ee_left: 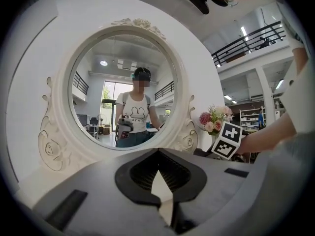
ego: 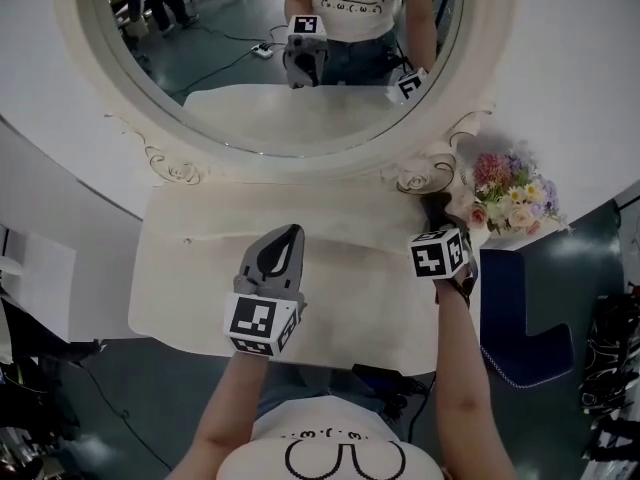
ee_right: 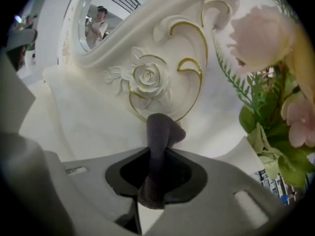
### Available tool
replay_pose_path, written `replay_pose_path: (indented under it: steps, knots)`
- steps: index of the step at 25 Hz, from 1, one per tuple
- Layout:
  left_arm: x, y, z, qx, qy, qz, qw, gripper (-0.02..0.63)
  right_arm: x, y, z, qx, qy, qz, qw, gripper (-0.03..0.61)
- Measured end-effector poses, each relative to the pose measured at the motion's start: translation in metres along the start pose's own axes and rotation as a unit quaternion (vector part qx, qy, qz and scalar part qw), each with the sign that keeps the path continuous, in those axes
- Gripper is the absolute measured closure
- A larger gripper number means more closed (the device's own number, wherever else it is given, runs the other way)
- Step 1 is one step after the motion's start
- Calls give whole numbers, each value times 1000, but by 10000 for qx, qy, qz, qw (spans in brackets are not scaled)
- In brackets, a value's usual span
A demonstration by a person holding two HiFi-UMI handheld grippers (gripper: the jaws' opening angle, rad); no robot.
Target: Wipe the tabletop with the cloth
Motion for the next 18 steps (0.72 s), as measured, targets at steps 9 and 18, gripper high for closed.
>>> replay_pose_path:
  steps: [9, 18]
  knots:
    - [-8, -40, -15, -200, 124, -42, 9997, 617, 8, -35, -8, -69, -65, 330, 9994, 500]
    - [-23, -85, -41, -195, 115, -42, 9997, 617, 22, -79, -13, -64, -120, 477, 9988, 500]
Point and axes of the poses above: the fingertips, and each gripper's own axes: z forward along the fingers, y to its right, x out of its top, the point moved 4 cm from there along -z, backward along the fingers, and after that the axes turned 14 degrees about z, right-handed, at the moved point
